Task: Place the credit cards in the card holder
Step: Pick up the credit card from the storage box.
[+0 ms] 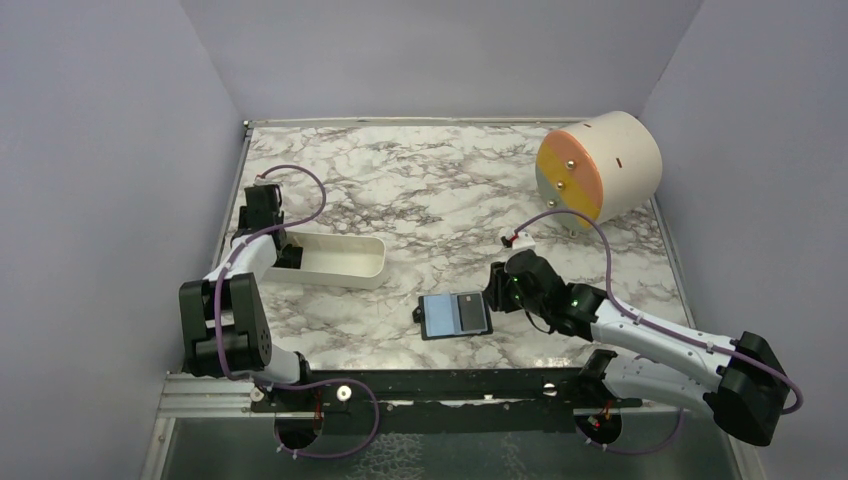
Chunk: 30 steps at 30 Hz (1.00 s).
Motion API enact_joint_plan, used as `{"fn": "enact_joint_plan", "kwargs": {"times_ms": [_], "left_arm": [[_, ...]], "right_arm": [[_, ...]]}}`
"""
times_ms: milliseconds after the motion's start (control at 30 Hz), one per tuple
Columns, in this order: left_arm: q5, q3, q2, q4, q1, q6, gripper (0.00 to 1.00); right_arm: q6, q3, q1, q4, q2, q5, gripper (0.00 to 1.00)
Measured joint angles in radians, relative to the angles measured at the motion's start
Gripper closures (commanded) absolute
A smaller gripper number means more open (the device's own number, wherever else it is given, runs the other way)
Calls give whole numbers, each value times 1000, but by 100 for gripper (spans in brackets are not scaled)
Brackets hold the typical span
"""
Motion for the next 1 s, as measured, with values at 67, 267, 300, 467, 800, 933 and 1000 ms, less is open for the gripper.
{"fn": "enact_joint_plan", "kwargs": {"times_ms": [67, 267, 300, 467, 800, 933, 1000], "left_arm": [[0, 0, 3, 1, 1, 0, 57], [-1, 6, 16, -1, 8, 1, 64], [-1, 12, 23, -3, 8, 1, 65], [0, 26, 33, -12, 9, 1, 70], [0, 32, 33, -21, 9, 1, 79], [0, 34, 33, -24, 9, 1, 79], [0, 34, 33, -25, 9, 1, 79]], "right_arm": [[0, 0, 0, 0, 0, 0, 67], [-1, 0, 0, 0, -2, 0, 67], [-1, 0, 0, 0, -2, 0, 67], [-7, -1, 0, 1, -2, 0, 67], [-7, -8, 0, 9, -2, 0, 67], [-7, -8, 0, 9, -2, 0, 68], [-7, -11, 0, 13, -3, 0, 68]]}}
